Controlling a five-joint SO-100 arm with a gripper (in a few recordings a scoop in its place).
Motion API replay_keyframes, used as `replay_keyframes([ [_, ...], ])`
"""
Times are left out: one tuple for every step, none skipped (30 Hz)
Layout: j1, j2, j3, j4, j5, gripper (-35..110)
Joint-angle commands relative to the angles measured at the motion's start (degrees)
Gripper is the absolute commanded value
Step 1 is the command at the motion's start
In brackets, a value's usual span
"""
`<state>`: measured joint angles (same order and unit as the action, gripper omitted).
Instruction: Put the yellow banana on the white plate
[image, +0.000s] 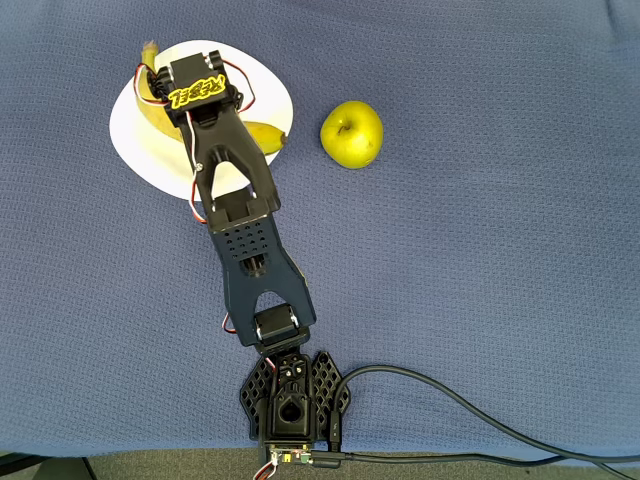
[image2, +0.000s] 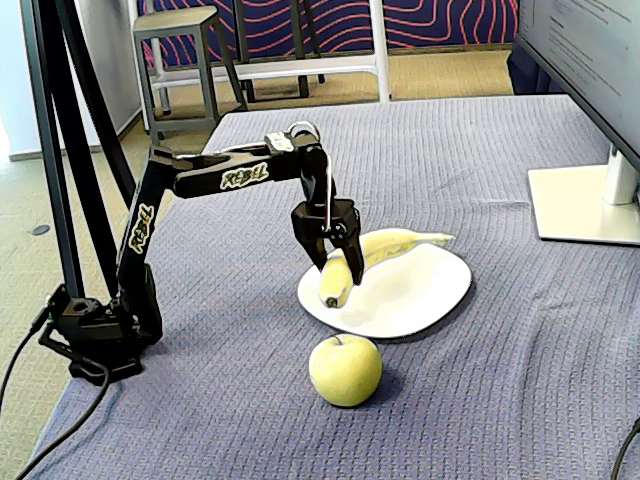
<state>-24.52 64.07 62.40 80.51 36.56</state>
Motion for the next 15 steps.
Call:
replay_keyframes([
  [-1.2, 1.3, -5.7, 0.1, -1.4, 0],
  [-1.2, 1.2, -5.7, 0.1, -1.4, 0],
  [-1.2, 1.1, -5.6, 0.1, -1.4, 0],
  [-1.1, 1.1, -5.5, 0.1, -1.5, 0],
  [-1.1, 1.1, -5.5, 0.1, -1.5, 0],
  [-1.1, 1.0, -5.5, 0.1, -1.7, 0],
  [-1.1, 1.0, -5.5, 0.1, -1.7, 0],
  [-1.1, 0.9, -5.5, 0.0, -1.8, 0],
  [-1.0, 0.8, -5.5, 0.0, -1.8, 0],
  [-0.9, 0.7, -5.5, -0.1, -1.8, 0],
  [-0.8, 0.6, -5.4, -0.1, -1.7, 0],
  [-0.7, 0.5, -5.3, -0.2, -1.7, 0],
  [-0.5, 0.4, -5.0, -0.3, -1.6, 0],
  [-0.4, 0.4, -4.7, -0.4, -1.6, 0],
  [-0.3, 0.3, -4.2, -0.7, -1.8, 0],
])
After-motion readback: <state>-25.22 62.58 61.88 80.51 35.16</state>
